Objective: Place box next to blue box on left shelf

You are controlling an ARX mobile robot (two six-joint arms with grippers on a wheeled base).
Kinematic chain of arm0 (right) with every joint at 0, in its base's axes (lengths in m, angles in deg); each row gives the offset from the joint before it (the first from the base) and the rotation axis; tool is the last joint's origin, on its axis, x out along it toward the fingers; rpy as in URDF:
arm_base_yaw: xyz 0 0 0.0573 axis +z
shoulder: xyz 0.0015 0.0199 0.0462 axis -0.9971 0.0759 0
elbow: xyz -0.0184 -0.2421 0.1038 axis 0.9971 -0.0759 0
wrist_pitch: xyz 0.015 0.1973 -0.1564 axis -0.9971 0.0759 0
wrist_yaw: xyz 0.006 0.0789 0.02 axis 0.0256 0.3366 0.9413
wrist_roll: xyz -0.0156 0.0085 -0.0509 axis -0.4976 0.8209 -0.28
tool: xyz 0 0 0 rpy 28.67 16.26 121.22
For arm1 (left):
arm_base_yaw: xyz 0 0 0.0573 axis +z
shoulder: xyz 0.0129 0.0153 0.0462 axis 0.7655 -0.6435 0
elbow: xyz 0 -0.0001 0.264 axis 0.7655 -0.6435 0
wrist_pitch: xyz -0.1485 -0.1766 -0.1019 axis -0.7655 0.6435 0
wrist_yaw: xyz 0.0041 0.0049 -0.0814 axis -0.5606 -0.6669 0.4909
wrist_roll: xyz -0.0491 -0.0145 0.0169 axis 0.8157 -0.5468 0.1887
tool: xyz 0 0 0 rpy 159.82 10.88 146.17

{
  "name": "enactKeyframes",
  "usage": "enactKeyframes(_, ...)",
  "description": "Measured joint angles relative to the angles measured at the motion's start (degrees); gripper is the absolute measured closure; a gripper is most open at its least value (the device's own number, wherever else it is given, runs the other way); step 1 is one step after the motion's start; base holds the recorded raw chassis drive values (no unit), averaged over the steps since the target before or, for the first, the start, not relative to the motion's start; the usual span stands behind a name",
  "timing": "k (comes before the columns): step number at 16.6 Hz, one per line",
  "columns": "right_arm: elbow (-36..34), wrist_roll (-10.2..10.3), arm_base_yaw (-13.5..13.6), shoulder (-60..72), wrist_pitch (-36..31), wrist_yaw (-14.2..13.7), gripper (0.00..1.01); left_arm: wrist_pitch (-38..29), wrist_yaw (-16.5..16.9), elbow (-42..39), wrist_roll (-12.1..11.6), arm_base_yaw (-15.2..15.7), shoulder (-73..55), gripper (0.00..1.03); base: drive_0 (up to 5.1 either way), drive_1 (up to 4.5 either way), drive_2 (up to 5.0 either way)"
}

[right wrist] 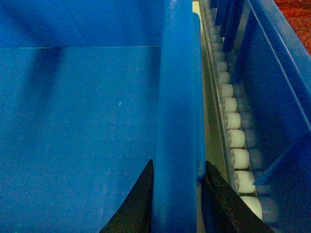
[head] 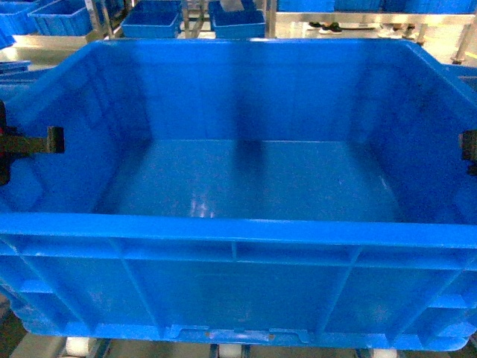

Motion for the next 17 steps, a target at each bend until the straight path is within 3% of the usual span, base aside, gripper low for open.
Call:
enactKeyframes(5,2.6,0.6,-0.2,4.3,0.8,2.0,0.82,2.9,0.0,2.9,0.6,0.9,-3.8,0.88,0.0,0.00,0.0)
enactKeyframes(11,2.4,2.4,1.6,4.6,3.9,1.6,0.82,5.2,2.0,3.3,-0.5,2.6,-4.9,0.88,0.0,0.00,0.0)
enactKeyframes(14,1.1,0.8,1.3,2.9,1.5,3.9,0.46,2.4,0.1,3.5,2.4,2.2,-5.4,0.53,0.0,0.00,0.0)
enactKeyframes(15,-1.5,0.9,-0.2,0.3,-9.9,2.7,0.08,-7.7,-0.9,2.8,4.5,2.2,-3.3,0.15,0.0,0.00,0.0)
enactKeyframes(16,-2.3,1.1,-0.6,-0.5,-15.1,0.8,0.02,-11.4,-1.1,2.6,4.7,2.2,-2.3,0.03,0.0,0.00,0.0)
enactKeyframes(17,-2.7,1.1,-1.0,-1.4,-18.6,-1.2,0.03,-14.2,-1.2,2.2,4.6,2.2,-1.4,0.06,0.0,0.00,0.0)
